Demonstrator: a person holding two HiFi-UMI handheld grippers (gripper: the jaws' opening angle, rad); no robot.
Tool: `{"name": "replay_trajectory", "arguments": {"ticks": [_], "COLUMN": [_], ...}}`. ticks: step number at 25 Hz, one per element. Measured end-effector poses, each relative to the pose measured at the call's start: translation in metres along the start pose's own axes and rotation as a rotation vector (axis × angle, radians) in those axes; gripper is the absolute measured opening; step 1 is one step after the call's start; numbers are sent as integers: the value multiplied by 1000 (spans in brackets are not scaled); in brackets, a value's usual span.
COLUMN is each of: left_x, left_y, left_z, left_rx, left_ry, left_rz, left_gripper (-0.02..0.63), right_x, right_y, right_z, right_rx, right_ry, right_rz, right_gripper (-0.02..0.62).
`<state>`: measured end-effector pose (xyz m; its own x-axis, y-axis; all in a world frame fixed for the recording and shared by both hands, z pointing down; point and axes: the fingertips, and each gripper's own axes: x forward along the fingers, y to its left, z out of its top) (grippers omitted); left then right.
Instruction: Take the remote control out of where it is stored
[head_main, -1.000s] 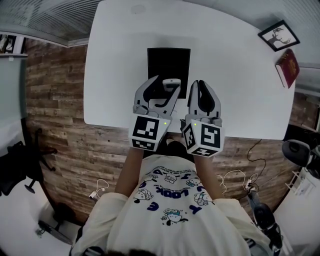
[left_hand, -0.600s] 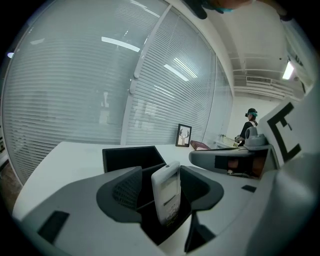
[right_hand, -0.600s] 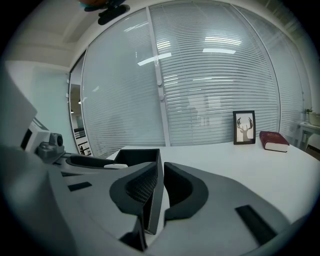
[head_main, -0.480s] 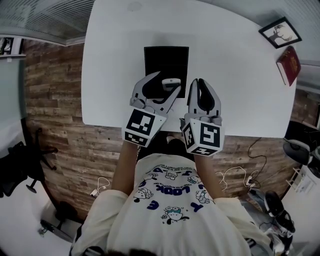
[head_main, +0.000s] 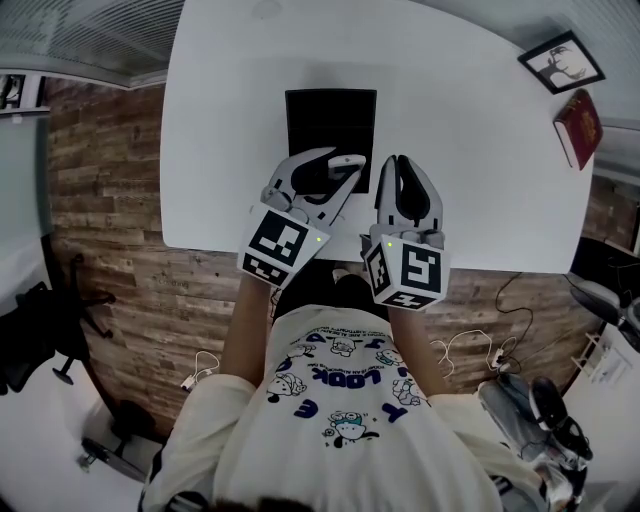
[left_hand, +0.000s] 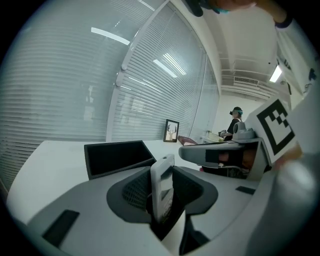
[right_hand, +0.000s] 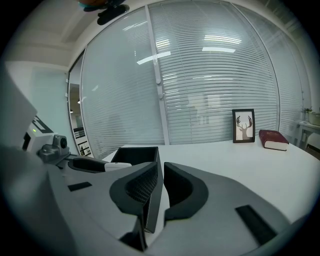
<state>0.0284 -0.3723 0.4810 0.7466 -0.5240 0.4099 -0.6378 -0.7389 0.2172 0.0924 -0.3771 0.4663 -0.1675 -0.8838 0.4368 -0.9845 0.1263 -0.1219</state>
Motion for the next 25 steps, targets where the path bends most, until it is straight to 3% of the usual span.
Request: {"name": "replay_trajectory", "arguments": {"ticks": [8,25], "left_x": [3,-32], "left_y": [-6,-25], "left_z": [4,49], "left_rx": [31,101], "left_ry": [-16,-128], "left_rz": [-41,28], "left_gripper": [100,80], "right_x": [1,-20], "right_y": [-7,6], "right_z": [0,18], "right_rx": [8,0], "right_ry": [1,-61], "right_rz": [-6,25], "right_gripper": [57,57]}}
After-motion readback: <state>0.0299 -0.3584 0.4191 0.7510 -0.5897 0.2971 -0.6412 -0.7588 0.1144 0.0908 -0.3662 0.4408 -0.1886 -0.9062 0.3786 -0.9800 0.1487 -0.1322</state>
